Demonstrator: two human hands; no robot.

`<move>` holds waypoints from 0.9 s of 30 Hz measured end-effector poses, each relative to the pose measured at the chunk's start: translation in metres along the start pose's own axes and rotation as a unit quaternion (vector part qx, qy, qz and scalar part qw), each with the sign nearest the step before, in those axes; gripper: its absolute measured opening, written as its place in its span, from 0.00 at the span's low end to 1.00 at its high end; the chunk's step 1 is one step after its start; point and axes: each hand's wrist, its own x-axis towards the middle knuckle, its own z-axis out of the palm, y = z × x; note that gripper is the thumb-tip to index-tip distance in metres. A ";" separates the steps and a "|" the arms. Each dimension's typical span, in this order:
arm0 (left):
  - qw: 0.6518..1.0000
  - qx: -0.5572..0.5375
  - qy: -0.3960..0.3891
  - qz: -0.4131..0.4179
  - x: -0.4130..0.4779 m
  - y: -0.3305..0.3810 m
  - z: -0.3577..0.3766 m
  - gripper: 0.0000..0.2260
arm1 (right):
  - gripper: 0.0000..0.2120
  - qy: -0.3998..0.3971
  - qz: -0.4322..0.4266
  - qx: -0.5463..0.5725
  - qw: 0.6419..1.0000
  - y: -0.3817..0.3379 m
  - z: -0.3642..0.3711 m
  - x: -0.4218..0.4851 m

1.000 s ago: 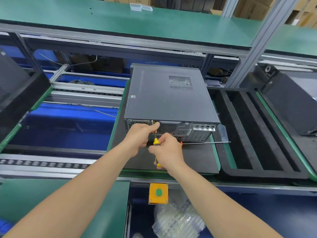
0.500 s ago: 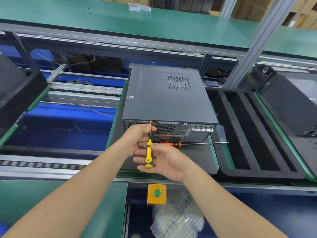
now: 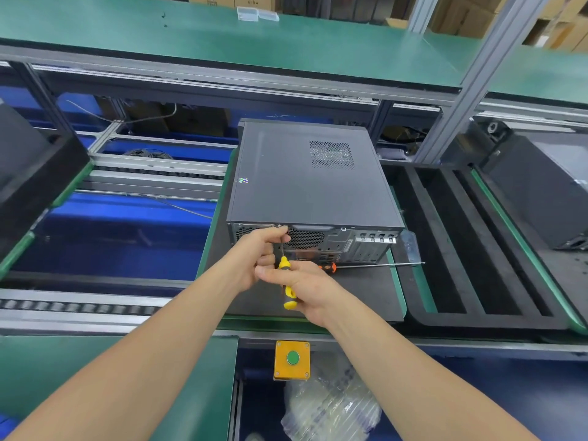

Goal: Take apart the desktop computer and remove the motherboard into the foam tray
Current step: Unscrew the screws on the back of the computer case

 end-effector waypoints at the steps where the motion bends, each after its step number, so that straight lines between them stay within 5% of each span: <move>1: 1.000 0.023 0.009 0.003 0.000 -0.001 0.001 0.12 | 0.12 0.002 0.008 0.002 1.000 0.001 0.002 0.001; 10: 0.999 -0.021 -0.005 0.037 0.004 -0.005 0.002 0.12 | 0.16 -0.090 0.078 0.220 0.968 0.011 -0.002 0.000; 16: 0.988 -0.155 0.015 -0.002 0.005 -0.004 0.008 0.10 | 0.11 -0.049 0.052 0.207 0.976 0.015 -0.005 -0.001; 27: 0.977 -0.212 0.007 -0.017 0.005 -0.014 0.013 0.06 | 0.12 -0.029 0.054 0.153 0.986 0.027 -0.009 -0.001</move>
